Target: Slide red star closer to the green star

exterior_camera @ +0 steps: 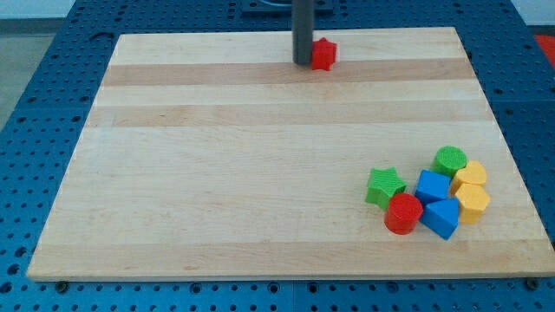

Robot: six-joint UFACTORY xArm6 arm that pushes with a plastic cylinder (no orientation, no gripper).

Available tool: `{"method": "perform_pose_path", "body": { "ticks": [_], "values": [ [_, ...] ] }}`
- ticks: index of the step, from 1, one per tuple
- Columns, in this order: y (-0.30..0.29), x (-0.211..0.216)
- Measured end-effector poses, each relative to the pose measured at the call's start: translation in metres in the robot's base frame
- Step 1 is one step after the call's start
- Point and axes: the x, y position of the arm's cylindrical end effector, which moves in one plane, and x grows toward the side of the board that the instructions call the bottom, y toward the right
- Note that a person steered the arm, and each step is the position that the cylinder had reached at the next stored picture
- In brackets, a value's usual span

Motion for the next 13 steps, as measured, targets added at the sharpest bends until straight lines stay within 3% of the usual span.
{"method": "perform_pose_path", "body": {
  "ticks": [2,3,6,8,9,12,13],
  "values": [
    [-0.021,-0.055],
    [-0.009,-0.057],
    [0.05,0.051],
    [0.052,0.011],
    [0.075,0.019],
    [0.084,0.137],
    [0.085,0.153]
  ]
}}
